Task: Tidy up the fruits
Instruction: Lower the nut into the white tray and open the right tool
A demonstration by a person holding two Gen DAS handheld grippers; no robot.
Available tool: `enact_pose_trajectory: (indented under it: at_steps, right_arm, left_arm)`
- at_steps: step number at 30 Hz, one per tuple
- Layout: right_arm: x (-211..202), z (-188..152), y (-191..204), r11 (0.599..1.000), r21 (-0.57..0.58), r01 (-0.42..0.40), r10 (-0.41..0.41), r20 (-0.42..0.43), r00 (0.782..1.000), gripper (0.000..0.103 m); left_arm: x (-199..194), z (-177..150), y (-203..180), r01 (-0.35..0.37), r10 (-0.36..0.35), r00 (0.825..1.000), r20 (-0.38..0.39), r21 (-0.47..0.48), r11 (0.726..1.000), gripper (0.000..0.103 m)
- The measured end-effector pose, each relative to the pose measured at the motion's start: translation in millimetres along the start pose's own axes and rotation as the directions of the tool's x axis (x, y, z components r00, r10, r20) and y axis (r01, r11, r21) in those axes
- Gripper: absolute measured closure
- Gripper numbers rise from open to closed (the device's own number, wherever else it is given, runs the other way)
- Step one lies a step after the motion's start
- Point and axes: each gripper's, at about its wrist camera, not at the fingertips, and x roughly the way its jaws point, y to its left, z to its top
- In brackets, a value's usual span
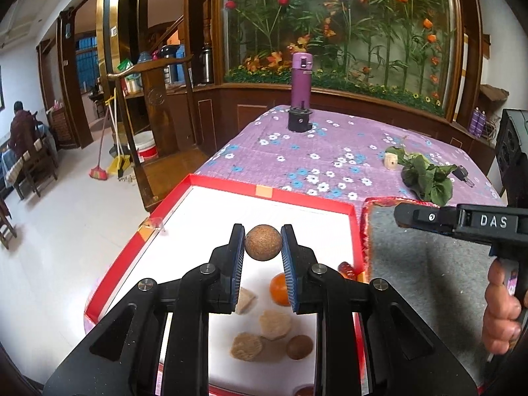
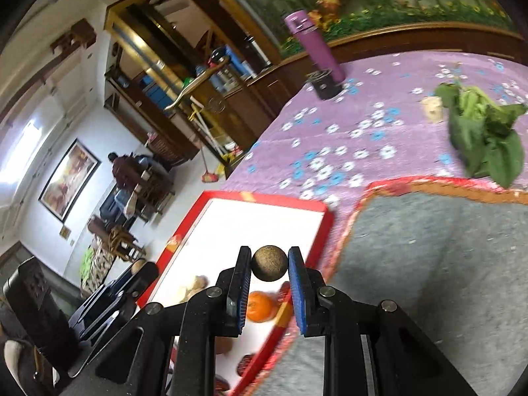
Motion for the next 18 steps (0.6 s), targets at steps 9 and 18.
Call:
enact_pose_trajectory:
  at_steps: [9, 18]
  right_arm:
    - [29, -9, 18, 1.0, -0.022, -0.006, 0.005, -0.048, 0.999, 0.081]
    - [50, -13, 23, 0.999, -0.039, 0.017, -0.02, -0.079, 0.997, 0.081]
  left_arm:
    - [13, -7, 18, 0.0, -0.001, 1.0, -0.024, -0.026, 1.0, 0.082]
    - [23, -12, 24, -0.003, 0.002, 0.999, -0.042, -0.032, 0.999, 0.082]
